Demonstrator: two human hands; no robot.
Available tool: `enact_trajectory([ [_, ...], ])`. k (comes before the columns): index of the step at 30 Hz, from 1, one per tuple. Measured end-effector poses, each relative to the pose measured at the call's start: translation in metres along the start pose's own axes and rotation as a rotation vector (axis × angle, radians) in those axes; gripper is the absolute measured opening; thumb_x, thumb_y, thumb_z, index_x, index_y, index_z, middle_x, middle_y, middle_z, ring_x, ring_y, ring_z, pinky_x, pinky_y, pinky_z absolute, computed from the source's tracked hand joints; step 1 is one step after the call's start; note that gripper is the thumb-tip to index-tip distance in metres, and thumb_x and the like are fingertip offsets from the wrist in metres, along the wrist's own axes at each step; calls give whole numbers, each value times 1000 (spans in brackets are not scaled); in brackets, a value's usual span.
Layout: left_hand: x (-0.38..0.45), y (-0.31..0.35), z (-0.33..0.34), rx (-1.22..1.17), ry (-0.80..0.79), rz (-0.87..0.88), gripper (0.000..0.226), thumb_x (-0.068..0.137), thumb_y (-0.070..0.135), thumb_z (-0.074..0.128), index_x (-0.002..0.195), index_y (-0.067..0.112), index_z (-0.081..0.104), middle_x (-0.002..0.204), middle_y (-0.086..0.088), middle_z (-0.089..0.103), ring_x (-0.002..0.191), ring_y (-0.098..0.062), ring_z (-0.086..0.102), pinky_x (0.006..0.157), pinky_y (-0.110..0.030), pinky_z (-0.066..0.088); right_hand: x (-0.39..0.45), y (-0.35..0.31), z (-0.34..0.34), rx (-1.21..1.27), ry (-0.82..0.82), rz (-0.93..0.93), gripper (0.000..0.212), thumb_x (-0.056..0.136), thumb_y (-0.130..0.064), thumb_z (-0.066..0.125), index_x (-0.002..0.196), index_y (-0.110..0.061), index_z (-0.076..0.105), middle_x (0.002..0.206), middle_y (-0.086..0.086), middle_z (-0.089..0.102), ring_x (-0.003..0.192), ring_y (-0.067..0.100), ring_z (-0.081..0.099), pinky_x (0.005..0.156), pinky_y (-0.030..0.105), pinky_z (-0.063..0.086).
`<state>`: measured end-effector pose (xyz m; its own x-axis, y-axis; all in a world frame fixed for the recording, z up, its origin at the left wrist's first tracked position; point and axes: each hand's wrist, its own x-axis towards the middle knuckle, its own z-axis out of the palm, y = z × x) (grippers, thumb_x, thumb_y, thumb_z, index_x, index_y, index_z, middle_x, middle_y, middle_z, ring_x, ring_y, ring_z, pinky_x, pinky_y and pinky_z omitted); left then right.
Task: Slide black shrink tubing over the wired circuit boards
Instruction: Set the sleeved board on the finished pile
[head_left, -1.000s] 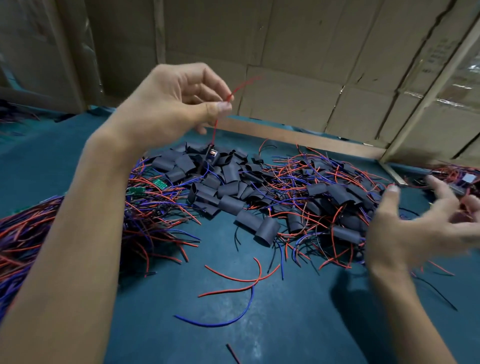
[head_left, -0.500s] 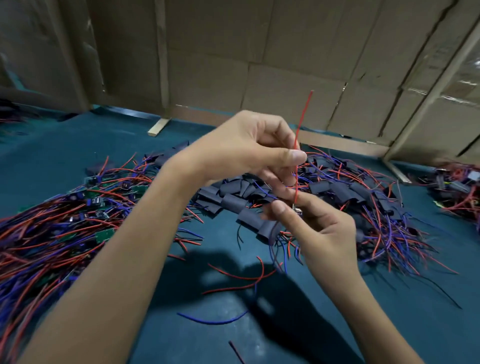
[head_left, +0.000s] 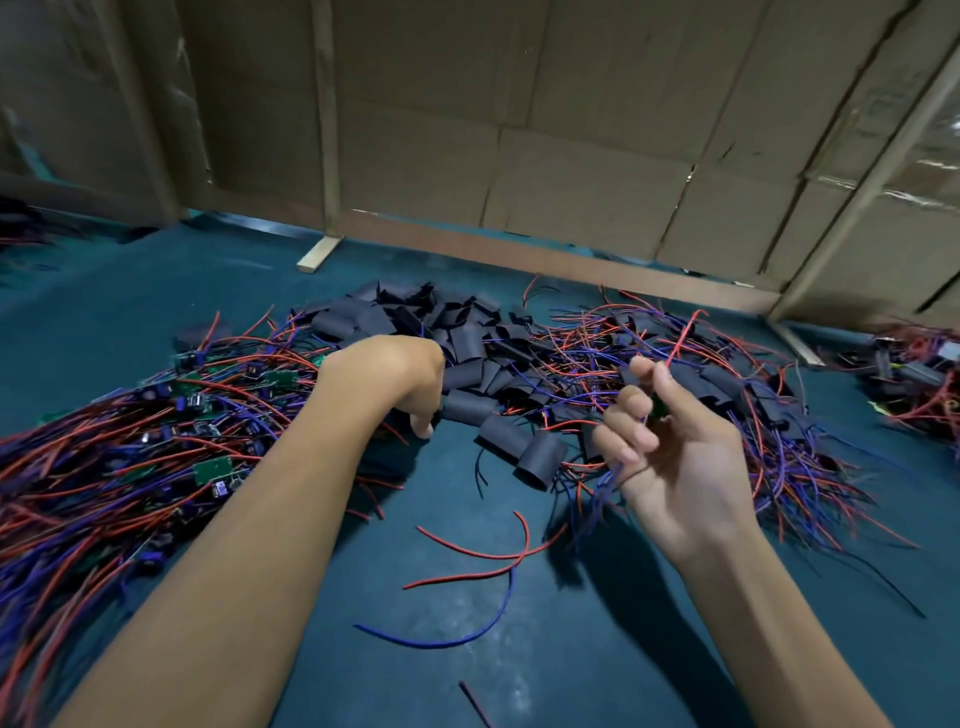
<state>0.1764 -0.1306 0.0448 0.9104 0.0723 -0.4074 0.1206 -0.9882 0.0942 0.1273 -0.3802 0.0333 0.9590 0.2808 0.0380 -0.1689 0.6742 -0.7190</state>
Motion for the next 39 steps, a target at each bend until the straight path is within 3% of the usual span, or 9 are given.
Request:
enact_trajectory([
  [5, -2, 1, 0, -18, -19, 53, 43, 81, 45, 81, 107, 20, 58, 107, -2, 54, 89, -26, 46, 69, -33, 42, -2, -7, -3, -4, -27, 26, 33, 105, -32, 44, 86, -13, 65, 60, -6, 31, 41, 3, 16, 32, 17, 21],
  [10, -7, 1, -4, -98, 95, 157, 30, 92, 38, 70, 90, 11, 56, 79, -3, 55, 68, -21, 49, 62, -32, 34, -3, -17, -9, 89, -158, 168, 28, 105, -31, 43, 88, -15, 59, 58, -10, 30, 40, 6, 14, 31, 17, 18],
  [14, -17, 7, -9, -499, 155, 392, 9, 100, 18, 55, 98, 11, 60, 77, -3, 66, 64, -14, 57, 61, -31, 44, -4, -23, -14, 401, -293, 318, 31, 107, -26, 40, 95, -5, 59, 62, -5, 29, 44, 4, 12, 37, 20, 10],
  [16, -23, 15, -10, -639, 197, 487, 15, 102, 21, 53, 109, 12, 63, 70, 0, 55, 61, -12, 52, 61, -29, 47, -7, -30, -15, 533, -315, 272, 29, 106, -21, 41, 94, -2, 58, 63, -2, 31, 44, 4, 12, 39, 21, 8],
  [20, -31, 36, -9, -733, 94, 529, 54, 100, 60, 39, 117, 15, 65, 72, -1, 39, 60, -14, 47, 69, -37, 55, -11, -48, -19, 681, -243, 138, 19, 101, -12, 43, 88, -3, 53, 61, 1, 31, 45, 14, 22, 40, 21, 8],
  [26, -29, 62, 6, -603, -3, 623, 42, 106, 44, 39, 118, 6, 52, 85, 1, 51, 66, 0, 55, 72, -30, 59, -7, -65, -41, 773, -107, 97, 20, 99, -5, 43, 80, -3, 49, 58, 1, 30, 44, 13, 22, 42, 17, 8],
  [29, -30, 70, 9, -624, -16, 634, 31, 105, 50, 35, 99, 21, 44, 87, 2, 50, 69, -1, 55, 72, -23, 58, -3, -66, -41, 635, -91, 61, 25, 99, -9, 46, 74, -8, 48, 56, -4, 26, 41, 11, 18, 38, 19, 6],
  [33, -31, 67, 6, -802, 26, 604, 52, 101, 63, 26, 115, 17, 43, 86, 1, 41, 75, -13, 48, 80, -43, 58, -4, -70, -33, -203, -53, 24, 33, 92, -33, 52, 61, -22, 48, 53, -10, 13, 39, 7, 7, 30, 19, 10],
  [39, -21, 50, 5, -565, 407, 665, 25, 103, 51, 43, 104, 28, 33, 97, 5, 42, 89, -13, 41, 81, -37, 39, -6, -66, -34, 74, -409, 384, 37, 101, -23, 41, 65, -18, 42, 52, -6, 16, 40, 8, 9, 38, 22, 9],
])
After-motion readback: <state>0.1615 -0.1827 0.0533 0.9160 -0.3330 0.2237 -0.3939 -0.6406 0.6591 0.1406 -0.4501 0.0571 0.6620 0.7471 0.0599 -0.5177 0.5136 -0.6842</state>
